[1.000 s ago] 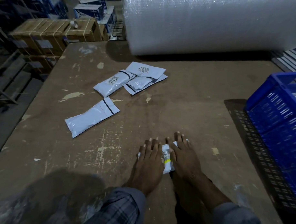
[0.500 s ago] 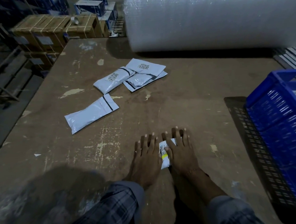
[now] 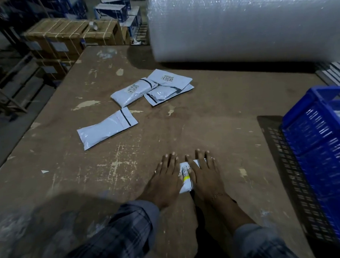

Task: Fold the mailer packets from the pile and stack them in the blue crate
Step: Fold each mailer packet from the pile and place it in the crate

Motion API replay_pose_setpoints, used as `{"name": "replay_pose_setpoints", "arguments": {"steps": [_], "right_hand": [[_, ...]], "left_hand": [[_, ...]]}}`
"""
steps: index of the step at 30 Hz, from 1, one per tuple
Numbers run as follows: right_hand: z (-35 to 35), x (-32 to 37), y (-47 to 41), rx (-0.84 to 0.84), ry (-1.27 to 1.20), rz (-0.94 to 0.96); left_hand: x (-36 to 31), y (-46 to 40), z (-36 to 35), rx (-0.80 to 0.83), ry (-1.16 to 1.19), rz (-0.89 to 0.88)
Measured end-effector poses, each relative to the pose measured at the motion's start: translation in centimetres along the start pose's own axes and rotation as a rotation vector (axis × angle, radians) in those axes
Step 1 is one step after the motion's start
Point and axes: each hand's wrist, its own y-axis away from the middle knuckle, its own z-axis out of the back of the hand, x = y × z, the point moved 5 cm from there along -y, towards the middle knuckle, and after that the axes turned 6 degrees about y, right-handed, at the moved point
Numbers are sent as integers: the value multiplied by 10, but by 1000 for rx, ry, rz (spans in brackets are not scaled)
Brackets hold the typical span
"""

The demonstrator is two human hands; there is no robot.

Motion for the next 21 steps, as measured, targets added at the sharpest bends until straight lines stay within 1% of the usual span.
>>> {"name": "replay_pose_setpoints", "arguments": {"steps": [2,4,8,9,12,15,16,18,21], "right_hand": [[1,-2,3,10,30,27],[1,-8,10,31,5,48],[11,-17,21,55,-78,73],[16,-20,22,63,-86,71],[42,-28,30,78,-35,50],[77,-40,41,57,-8,64],[92,-46,45,48,-22,63],[127,-61,55,-6,-27,47],[190,-85,72,-160,-20,45]], "left_hand": [[10,-1,3,48,125,-21],[15,1,9,61,325,19],[11,17,32,-60,571,105],[10,20,37,-65,570,127],[-4,21,57,-3,505,177],[-35,15,70,7,516,141],[-45,13,75,-24,504,128],[-67,11,97,-151,485,103],[-118,7,145,-331,490,-84]]}}
